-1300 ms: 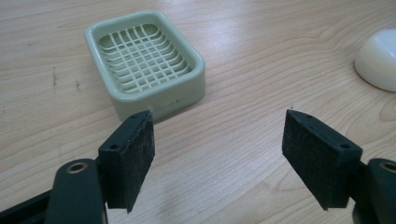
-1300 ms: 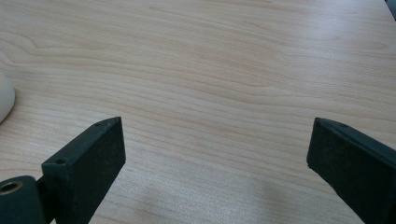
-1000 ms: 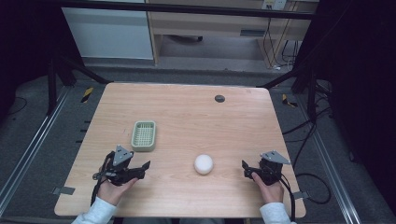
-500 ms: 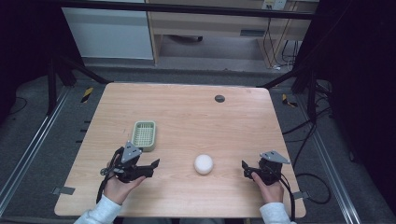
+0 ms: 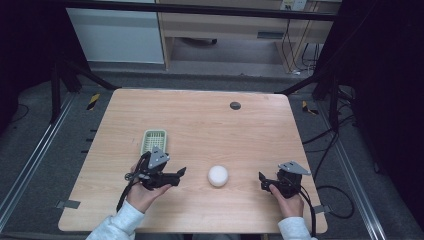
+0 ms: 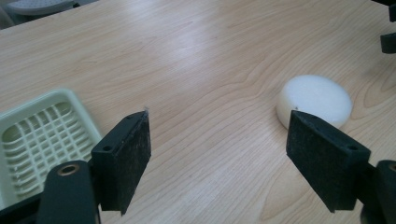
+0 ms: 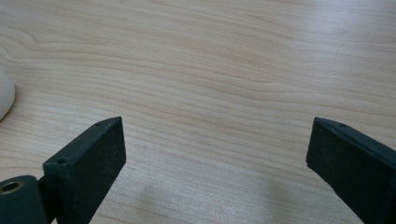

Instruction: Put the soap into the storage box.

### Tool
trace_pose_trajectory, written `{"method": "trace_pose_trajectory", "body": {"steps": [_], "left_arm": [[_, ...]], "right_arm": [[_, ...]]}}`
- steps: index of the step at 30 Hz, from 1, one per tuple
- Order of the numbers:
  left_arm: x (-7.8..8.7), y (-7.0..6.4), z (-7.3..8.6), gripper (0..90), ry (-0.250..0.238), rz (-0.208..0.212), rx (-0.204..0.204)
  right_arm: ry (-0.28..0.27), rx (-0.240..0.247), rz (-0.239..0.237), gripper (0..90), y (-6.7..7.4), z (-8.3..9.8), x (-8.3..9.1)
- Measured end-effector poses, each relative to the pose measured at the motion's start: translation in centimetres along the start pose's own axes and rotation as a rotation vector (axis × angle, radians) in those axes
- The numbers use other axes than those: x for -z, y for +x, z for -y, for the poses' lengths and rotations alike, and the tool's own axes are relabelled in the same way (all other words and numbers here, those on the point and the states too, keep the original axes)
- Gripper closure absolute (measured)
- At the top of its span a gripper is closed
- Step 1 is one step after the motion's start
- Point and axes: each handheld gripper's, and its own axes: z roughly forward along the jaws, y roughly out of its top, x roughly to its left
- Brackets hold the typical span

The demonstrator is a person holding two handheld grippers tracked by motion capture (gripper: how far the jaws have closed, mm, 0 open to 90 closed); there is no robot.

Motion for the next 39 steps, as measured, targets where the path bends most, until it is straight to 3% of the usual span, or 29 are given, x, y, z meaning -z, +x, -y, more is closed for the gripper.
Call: {"method": "trace_pose_trajectory", "body": {"steps": [9, 34, 39], "left_arm": [[-1.4, -1.1, -0.9, 21.5, 0.02, 0.021, -0.029], [-3.3, -3.1, -2.5, 20.3, 0.023, 0.07, -0.042], [-4.0, -3.9, -2.8, 20.2, 0.038, 0.075, -0.064]], "right_arm": [[0.005, 0.003, -0.005, 5.1, 0.0, 0.0, -0.1], [0.008, 0.011, -0.004, 4.9, 0.1, 0.0, -0.1], [0.008, 0.012, -0.006, 4.9, 0.1, 0.0, -0.2]]}}
